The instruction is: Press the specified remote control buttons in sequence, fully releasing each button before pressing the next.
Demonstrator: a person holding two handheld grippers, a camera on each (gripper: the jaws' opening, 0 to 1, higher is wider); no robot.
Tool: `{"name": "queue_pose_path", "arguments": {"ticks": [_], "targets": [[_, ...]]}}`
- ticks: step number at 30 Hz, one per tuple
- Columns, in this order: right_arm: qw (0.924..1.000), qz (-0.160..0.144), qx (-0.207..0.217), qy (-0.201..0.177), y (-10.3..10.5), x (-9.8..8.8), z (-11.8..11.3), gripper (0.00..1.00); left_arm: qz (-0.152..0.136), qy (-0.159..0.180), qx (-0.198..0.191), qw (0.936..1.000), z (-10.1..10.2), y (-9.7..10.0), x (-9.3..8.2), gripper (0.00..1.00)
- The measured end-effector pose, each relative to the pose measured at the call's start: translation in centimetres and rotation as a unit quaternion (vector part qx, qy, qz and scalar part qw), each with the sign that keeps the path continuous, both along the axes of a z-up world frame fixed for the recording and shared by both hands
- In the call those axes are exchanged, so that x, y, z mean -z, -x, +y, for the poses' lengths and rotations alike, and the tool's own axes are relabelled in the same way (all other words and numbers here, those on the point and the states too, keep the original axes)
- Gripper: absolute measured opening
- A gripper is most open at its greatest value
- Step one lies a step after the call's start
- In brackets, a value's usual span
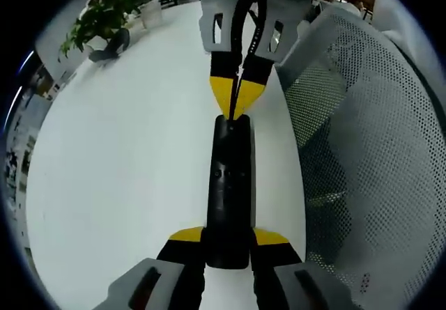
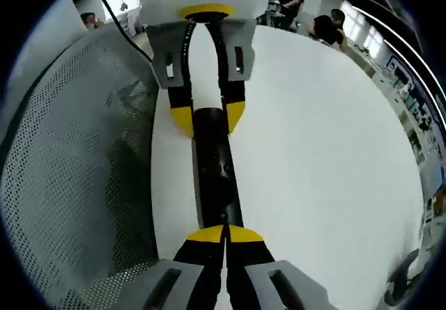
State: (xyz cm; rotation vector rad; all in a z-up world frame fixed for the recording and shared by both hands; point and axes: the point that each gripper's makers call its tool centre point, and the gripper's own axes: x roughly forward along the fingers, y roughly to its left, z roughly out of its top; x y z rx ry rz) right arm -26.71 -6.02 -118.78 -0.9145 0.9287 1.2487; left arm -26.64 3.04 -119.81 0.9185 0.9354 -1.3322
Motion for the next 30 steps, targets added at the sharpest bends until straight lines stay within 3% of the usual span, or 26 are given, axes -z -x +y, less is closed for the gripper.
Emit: {"name": "queue_pose_path", "arguments": {"ticks": [4, 9, 13, 17, 20, 21, 26, 30], "targets": [[0.9997, 0.011, 0.021, 0.001, -0.3, 0.0, 0.0, 0.0, 0.0, 0.013, -0.004, 0.9999, 0.1, 0.0, 0.0, 0.23], [0.995, 0.017, 0.068, -0.072, -0.3, -0.3, 0.1, 0.0, 0.001, 0.035, -0.002, 0.9994, 0.2, -0.1, -0.1, 0.22], [0.9893, 0.035, 0.106, -0.094, -0.5, -0.5, 0.1, 0.0, 0.002, 0.041, -0.006, 0.9991, 0.0, -0.1, -0.1, 0.22], [0.9901, 0.025, 0.092, -0.103, -0.2, -0.8, 1.2, 0.0, 0.002, 0.037, -0.004, 0.9993, 0.0, -0.2, -0.1, 0.22], [0.9955, 0.007, 0.06, -0.073, 0.0, -0.2, 1.0, 0.0, 0.002, 0.037, -0.002, 0.9993, 0.0, -0.2, -0.1, 0.22], [0.9961, -0.004, 0.048, -0.074, -0.3, -0.4, 1.1, 0.0, 0.001, 0.038, -0.001, 0.9993, 0.0, -0.2, -0.1, 0.22], [0.9982, -0.003, 0.022, -0.057, -0.2, -0.3, 1.1, 0.0, 0.002, 0.04, -0.002, 0.9992, 0.0, -0.2, -0.2, 0.22], [0.9991, -0.026, -0.027, -0.021, -0.3, -0.1, 1.2, 0.0, 0.001, 0.042, 0.001, 0.9991, 0.0, -0.2, -0.1, 0.22]]}}
